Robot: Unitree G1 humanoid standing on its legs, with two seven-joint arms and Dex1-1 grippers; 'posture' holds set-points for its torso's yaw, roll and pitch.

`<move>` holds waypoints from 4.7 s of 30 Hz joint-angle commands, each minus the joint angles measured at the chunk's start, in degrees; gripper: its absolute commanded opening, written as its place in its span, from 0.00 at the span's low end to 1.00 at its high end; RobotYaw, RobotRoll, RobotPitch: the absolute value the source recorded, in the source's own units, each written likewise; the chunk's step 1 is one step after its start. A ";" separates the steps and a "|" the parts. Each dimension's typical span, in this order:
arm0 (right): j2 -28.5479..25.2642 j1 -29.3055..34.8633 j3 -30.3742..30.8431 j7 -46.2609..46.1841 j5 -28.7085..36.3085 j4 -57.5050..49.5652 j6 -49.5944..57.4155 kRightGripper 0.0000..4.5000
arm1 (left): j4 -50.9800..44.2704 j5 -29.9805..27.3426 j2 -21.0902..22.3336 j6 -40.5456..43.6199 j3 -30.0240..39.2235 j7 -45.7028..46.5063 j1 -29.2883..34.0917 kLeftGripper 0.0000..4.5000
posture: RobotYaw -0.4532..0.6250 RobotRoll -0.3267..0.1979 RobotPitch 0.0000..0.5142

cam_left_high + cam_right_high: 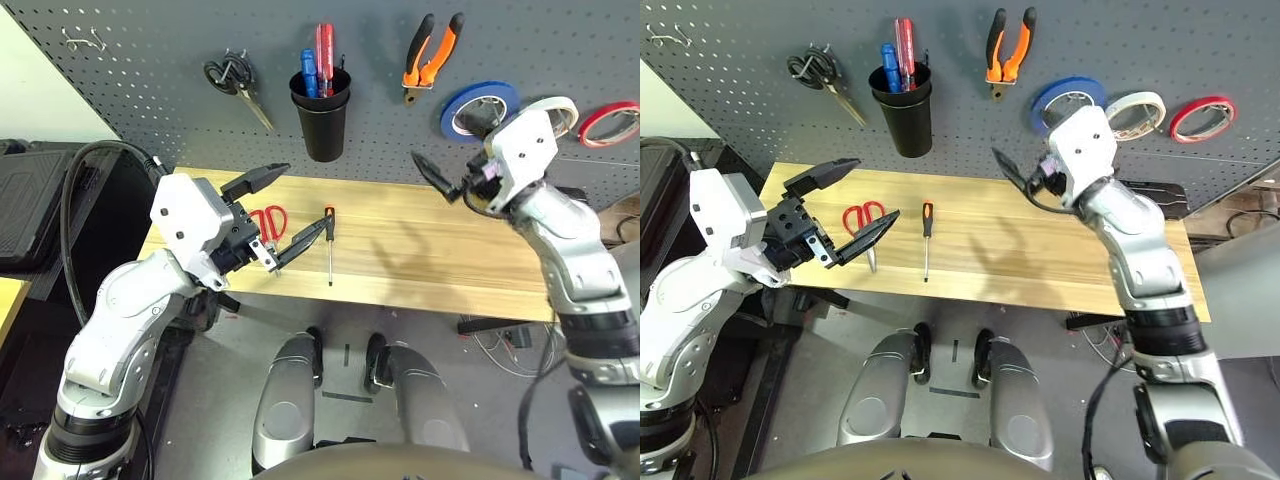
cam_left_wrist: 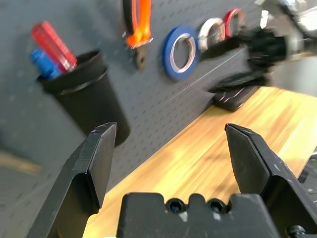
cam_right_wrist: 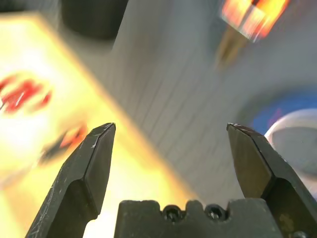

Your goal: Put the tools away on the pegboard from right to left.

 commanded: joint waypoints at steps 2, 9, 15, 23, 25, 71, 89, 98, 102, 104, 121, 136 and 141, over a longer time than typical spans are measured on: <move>-4.33 4.52 1.37 7.10 1.05 0.40 2.70 0.99 | 2.00 2.81 -0.48 -1.11 -0.75 0.82 1.68 1.00 | 0.62 0.62 0.50; -11.94 12.48 2.31 15.12 1.07 1.66 7.88 0.99 | 7.83 11.11 -3.11 0.22 -4.75 6.60 0.55 1.00 | 0.60 0.62 0.52; -14.25 16.16 2.69 17.11 -0.23 2.25 6.99 0.99 | 15.26 16.04 -8.77 3.16 -9.32 11.25 -2.31 1.00 | 0.57 0.62 0.55; -13.48 17.84 2.04 15.61 -0.82 -0.10 7.98 0.99 | 26.68 19.86 -15.93 8.77 -15.87 13.33 -7.64 1.00 | 0.53 0.62 0.59; -13.30 18.10 2.00 14.91 -1.02 -0.94 8.48 0.99 | 29.95 21.12 -17.06 10.48 -17.21 13.79 -9.63 1.00 | 0.52 0.62 0.60; -6.38 14.03 5.48 6.30 -7.01 -3.62 9.27 1.00 | 104.16 24.72 -38.95 4.20 -4.52 35.03 -46.55 0.27 | 0.43 0.62 0.66; -3.18 5.60 7.63 6.89 -9.08 9.87 0.86 1.00 | 27.54 16.24 -31.22 36.37 -8.60 23.27 -19.37 0.13 | 0.58 0.62 0.48; 1.03 -1.68 6.12 8.58 -7.21 20.11 -5.93 1.00 | 4.27 8.02 -25.00 32.13 -0.39 17.20 -7.78 0.13 | 0.67 0.62 0.37; 2.26 -3.56 4.88 9.49 -5.56 21.91 -7.31 1.00 | -1.11 5.31 -26.05 25.31 4.51 17.26 -4.54 0.13 | 0.70 0.62 0.33; 2.52 -3.98 4.04 10.51 -4.07 21.85 -8.43 1.00 | -5.05 2.55 -26.31 23.61 6.45 16.79 -4.02 0.13 | 0.71 0.62 0.31; -2.83 -2.29 -6.04 17.57 11.82 5.13 -0.21 1.00 | -4.56 -12.60 -21.31 24.70 13.72 25.27 -26.87 0.13 | 0.64 0.62 0.24; -13.36 -0.24 -14.23 19.72 21.60 -0.76 12.49 1.00 | 14.86 -6.09 -24.29 13.77 7.73 29.82 -41.99 0.13 | 0.54 0.62 0.24; -13.81 -0.88 -15.14 18.45 21.11 0.20 12.28 1.00 | 22.00 -3.60 -26.58 8.92 7.14 30.69 -45.48 0.13 | 0.52 0.62 0.24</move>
